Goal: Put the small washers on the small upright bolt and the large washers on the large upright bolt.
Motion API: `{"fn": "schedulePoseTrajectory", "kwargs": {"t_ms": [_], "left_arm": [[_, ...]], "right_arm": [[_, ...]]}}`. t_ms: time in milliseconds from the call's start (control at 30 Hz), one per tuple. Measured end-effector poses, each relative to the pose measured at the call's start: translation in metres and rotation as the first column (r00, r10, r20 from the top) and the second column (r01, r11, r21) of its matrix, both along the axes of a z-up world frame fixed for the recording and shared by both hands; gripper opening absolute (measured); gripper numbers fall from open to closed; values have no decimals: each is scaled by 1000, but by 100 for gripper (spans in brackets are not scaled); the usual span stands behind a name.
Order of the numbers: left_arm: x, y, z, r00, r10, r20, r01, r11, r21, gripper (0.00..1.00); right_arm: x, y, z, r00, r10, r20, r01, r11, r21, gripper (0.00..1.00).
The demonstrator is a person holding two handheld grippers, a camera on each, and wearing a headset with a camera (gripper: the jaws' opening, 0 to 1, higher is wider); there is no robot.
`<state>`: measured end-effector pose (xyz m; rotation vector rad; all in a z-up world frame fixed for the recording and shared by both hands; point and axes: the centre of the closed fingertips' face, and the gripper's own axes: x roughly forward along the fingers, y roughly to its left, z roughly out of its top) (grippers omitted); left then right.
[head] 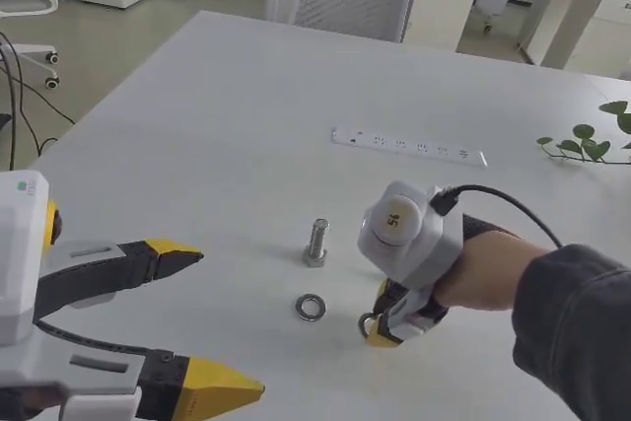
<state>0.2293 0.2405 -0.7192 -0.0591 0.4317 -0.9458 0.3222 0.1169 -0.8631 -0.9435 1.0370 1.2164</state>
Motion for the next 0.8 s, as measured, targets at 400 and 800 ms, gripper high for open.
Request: {"fn": "schedulePoseTrajectory", "kwargs": {"t_ms": [400,800], "left_arm": [[-1,-1,2,1000,-1,7,1,1000,-6,87],[-4,-2,2,1000,-1,10,1,1000,-11,87]], "right_arm": [[-3,-7,15,1000,21,9,-20,999,-32,23],[6,-5,51,998,20,52,-19,1000,-11,23]]}}
